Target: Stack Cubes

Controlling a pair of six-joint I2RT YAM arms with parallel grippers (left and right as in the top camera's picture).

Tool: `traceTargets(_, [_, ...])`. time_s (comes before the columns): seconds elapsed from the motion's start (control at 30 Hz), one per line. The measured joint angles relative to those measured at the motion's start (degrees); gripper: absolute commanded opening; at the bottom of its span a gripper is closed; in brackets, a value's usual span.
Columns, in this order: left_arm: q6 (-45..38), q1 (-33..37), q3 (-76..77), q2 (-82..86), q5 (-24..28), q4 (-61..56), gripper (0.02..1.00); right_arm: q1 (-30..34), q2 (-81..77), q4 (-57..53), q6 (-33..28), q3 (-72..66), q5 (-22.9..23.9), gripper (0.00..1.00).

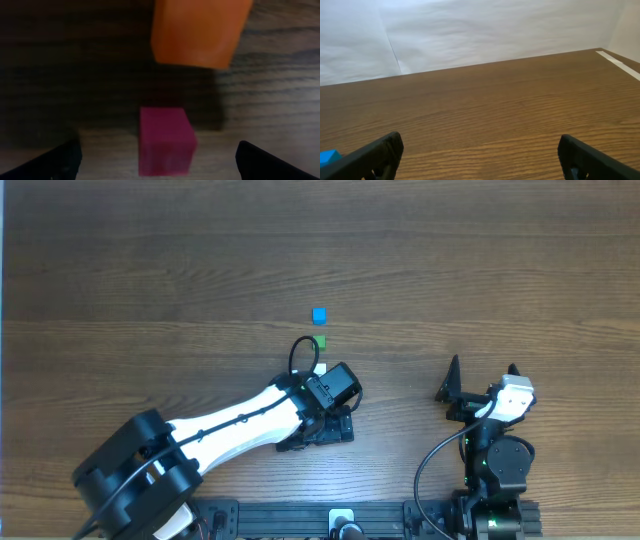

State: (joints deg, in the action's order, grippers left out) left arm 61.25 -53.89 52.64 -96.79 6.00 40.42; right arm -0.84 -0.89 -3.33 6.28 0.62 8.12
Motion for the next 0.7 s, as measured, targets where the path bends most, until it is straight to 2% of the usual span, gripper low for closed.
traceTargets(0.47, [-2.3, -0.1, 0.0, -0.2, -3.5, 0.5, 0.993, 0.0, 0.0, 0.0, 0.0, 0.0, 0.0, 0.993])
traceTargets(0.7, [-3.2, -1.2, 1.7, -1.0, -5.4, 4.5, 0.989, 0.0, 0.0, 0.0, 0.0, 0.0, 0.0, 0.993])
